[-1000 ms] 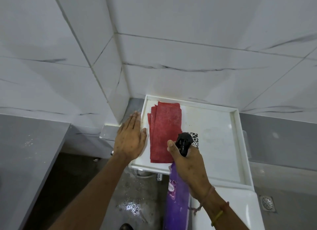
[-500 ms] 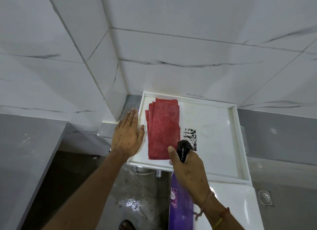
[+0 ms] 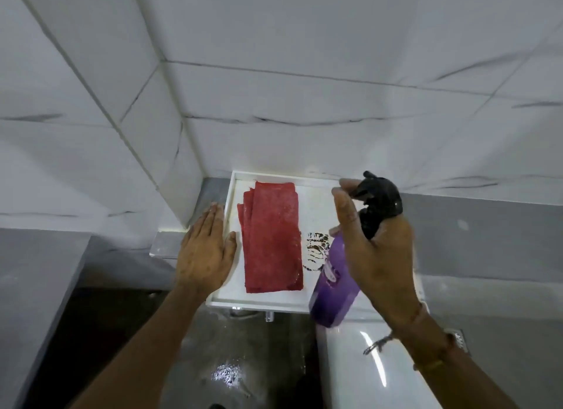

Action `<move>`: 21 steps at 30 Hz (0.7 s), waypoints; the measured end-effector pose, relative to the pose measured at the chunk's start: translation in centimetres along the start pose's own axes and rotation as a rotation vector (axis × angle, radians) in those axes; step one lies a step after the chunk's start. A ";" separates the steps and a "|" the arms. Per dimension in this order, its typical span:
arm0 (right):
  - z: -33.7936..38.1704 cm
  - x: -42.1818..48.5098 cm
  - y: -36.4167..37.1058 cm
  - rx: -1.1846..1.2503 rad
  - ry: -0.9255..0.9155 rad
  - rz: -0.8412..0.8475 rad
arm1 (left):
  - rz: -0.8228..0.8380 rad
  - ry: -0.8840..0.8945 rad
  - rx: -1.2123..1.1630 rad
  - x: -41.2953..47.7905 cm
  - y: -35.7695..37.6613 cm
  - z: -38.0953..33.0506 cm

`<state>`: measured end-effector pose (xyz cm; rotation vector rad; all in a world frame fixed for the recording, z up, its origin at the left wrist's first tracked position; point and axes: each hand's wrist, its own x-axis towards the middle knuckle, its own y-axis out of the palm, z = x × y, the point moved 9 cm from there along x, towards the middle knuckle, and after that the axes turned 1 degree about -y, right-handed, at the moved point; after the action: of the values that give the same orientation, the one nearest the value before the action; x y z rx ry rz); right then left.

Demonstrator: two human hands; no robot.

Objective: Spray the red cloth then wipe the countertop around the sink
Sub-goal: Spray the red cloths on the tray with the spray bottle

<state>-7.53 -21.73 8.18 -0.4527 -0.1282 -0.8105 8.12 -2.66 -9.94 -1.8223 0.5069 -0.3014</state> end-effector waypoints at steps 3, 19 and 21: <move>0.1 2.7 -2.9 0.014 -0.115 -0.146 | -0.005 -0.005 0.008 -0.1 -0.5 -0.4; -9.2 10.0 -5.5 0.021 -0.163 -0.319 | 0.002 -0.020 0.027 -0.1 -0.6 -0.5; -9.7 10.4 -5.3 -0.003 -0.127 -0.295 | 0.006 -0.021 0.028 -0.1 -0.6 -0.4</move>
<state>-4.80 -36.11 4.17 -0.4944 -0.3169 -1.0711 7.96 -2.80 -9.26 -1.7951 0.4912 -0.2838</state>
